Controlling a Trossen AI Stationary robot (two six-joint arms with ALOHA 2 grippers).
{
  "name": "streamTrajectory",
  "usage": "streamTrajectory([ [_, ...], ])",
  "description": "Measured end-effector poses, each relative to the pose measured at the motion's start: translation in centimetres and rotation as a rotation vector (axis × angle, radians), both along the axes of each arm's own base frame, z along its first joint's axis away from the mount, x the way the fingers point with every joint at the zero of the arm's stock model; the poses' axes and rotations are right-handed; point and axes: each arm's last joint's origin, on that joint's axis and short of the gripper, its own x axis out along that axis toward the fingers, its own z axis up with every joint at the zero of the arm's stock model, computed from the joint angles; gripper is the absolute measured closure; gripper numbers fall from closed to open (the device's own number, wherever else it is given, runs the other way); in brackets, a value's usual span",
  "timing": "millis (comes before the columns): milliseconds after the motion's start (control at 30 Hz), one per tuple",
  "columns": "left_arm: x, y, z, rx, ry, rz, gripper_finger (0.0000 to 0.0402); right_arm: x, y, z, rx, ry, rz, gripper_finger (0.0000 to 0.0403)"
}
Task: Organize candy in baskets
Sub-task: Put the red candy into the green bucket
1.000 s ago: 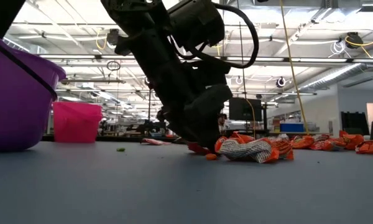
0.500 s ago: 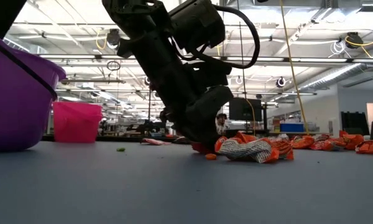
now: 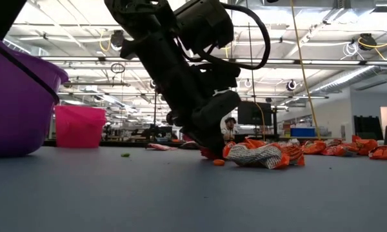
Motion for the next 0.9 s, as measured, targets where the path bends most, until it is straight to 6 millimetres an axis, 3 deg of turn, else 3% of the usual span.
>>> streamTrajectory([
  [300, -0.4, -2.6, 1.1, 0.023, -0.022, -0.051, 0.0385, 0.0, 0.0, 0.0, -0.002, 0.001, 0.001, 0.0232],
  [900, -4.4, -7.6, 8.1, 0.173, -0.135, -0.068, 0.0384, 0.0, 0.0, -0.1, -0.003, 0.007, 0.000, 0.0232],
])
